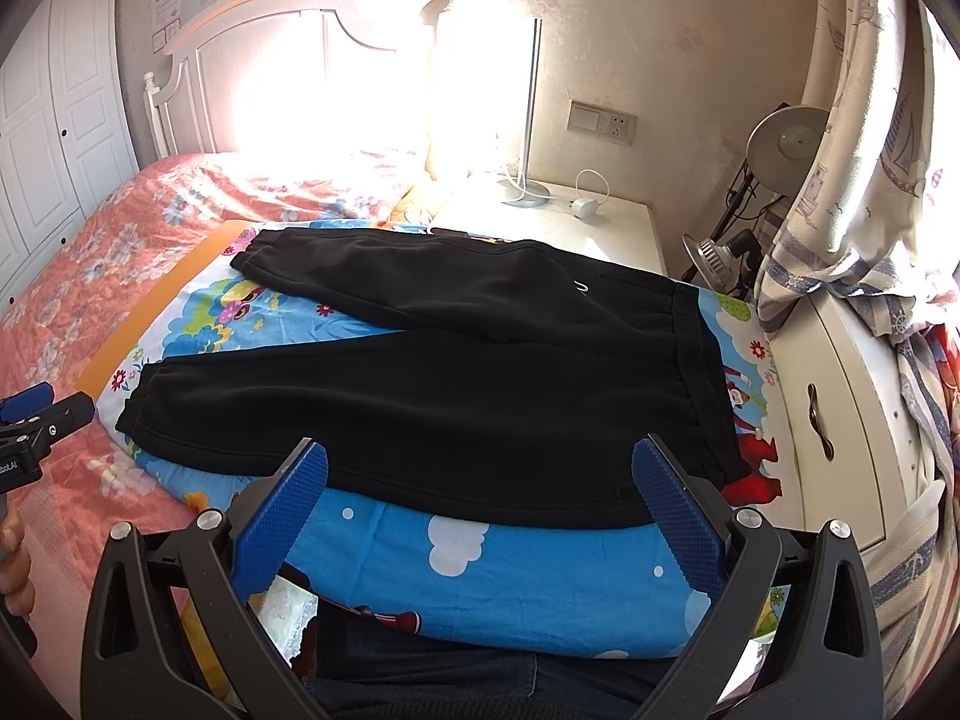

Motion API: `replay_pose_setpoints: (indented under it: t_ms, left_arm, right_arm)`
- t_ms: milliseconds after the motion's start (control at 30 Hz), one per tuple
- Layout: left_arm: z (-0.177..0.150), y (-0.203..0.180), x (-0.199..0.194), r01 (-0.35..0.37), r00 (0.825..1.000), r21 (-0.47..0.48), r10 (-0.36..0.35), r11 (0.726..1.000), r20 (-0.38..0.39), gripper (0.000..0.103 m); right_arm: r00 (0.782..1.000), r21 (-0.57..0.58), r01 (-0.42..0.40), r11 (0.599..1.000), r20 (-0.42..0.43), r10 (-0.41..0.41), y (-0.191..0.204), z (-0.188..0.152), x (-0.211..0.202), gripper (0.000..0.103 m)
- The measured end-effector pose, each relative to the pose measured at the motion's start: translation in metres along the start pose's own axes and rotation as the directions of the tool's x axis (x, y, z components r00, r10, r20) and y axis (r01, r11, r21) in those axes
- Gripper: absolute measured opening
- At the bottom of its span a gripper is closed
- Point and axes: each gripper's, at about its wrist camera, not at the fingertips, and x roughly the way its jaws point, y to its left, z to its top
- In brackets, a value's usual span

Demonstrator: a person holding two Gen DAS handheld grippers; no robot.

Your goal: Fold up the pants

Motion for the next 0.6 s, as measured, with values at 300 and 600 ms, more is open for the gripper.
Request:
replay_pose_setpoints:
  t_ms: [300,600]
  left_arm:
    - [0.0001,0.0004,0.0002,0.002,1.000,0.000,-0.002,1.000,0.000,0.101]
    - [0.0010,-0.0006,0.0011,0.003,1.000,0.003,-0.003,1.000,0.000,0.101]
  right_arm:
    - [1.000,0.001,-0.003,1.000,-0.001,0.003,-0.0027,0.0038,0.0020,0.098]
    - [1.000,0.002,-0.002,1.000,0.000,0.002,0.0008,-0.0007,0.0006,0.098]
